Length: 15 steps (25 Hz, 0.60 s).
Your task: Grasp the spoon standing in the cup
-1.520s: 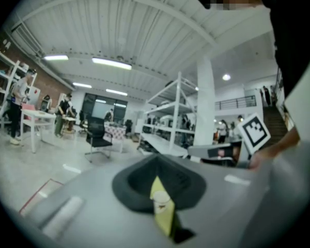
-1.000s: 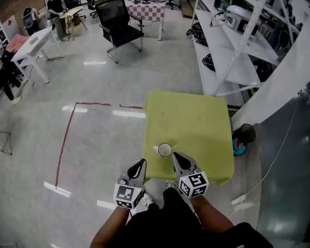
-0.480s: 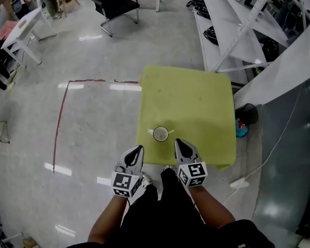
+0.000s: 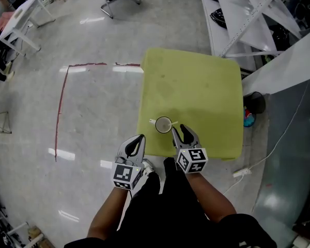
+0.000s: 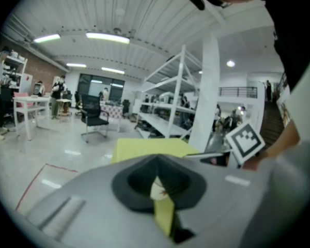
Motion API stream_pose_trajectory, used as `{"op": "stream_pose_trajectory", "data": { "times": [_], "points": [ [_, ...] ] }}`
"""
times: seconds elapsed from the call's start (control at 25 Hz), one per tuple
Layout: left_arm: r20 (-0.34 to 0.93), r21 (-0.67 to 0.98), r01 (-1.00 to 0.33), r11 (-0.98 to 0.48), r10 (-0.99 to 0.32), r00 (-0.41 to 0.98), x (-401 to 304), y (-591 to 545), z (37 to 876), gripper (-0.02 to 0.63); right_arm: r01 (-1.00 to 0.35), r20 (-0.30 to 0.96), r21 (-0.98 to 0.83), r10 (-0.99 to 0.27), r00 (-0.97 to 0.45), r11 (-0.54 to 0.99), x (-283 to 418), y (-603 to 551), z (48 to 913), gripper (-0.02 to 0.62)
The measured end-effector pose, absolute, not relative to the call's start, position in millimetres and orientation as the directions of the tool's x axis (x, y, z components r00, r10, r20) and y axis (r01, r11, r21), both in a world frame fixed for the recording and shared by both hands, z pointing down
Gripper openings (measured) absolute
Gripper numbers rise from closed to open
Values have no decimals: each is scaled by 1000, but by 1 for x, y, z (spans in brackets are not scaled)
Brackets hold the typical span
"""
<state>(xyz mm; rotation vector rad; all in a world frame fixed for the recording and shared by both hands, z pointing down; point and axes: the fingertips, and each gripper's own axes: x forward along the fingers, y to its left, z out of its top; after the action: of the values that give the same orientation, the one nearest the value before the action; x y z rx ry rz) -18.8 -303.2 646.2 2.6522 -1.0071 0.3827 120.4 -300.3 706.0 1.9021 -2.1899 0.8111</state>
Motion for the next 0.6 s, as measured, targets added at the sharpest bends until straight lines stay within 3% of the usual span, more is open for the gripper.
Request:
{"op": "stream_pose_trajectory", "data": {
  "times": [0.32, 0.6],
  "points": [
    [366, 181, -693, -698, -606, 706, -22, -307, 662, 6, -944, 487, -331, -857, -169, -2, 125, -316, 729, 117],
    [369, 195, -693, -694, -603, 708, -11, -307, 660, 6, -960, 507, -279, -849, -149, 2, 129, -316, 731, 17]
  ]
}}
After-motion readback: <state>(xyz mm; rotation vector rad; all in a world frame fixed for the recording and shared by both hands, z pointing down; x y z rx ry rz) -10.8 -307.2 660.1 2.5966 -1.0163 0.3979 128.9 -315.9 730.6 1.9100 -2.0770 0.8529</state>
